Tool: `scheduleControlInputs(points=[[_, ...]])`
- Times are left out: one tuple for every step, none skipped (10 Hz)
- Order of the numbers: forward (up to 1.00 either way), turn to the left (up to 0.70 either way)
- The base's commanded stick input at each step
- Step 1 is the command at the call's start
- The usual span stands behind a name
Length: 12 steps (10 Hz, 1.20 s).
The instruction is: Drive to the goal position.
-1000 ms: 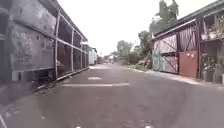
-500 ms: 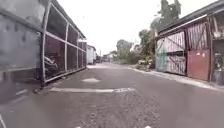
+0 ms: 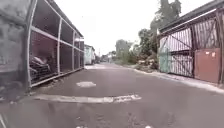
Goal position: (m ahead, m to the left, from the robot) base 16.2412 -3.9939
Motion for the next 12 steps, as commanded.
scheduleControlInputs(points=[[0.85,0.0],[0.85,0.0],[0.85,0.0],[0.85,0.12],[0.85,0.13],[0.85,0.0],[0.85,0.0],[0.85,0.0],[0.85,0.0],[0.85,0.0],[0.85,0.0],[0.85,0.0]])
